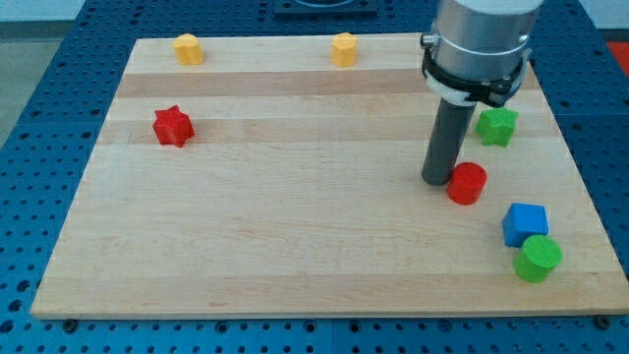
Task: Push the blue triangle towards green circle
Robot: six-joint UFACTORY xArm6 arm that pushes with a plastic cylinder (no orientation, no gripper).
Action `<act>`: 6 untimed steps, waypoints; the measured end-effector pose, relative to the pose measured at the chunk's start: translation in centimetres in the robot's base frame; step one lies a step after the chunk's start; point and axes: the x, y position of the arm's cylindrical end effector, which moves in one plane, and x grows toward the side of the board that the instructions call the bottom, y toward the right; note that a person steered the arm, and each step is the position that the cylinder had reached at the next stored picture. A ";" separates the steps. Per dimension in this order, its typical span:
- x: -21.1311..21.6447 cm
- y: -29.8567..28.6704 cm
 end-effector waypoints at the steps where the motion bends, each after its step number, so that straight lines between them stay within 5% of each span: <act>1: 0.1 1.1; 6: 0.2 5.2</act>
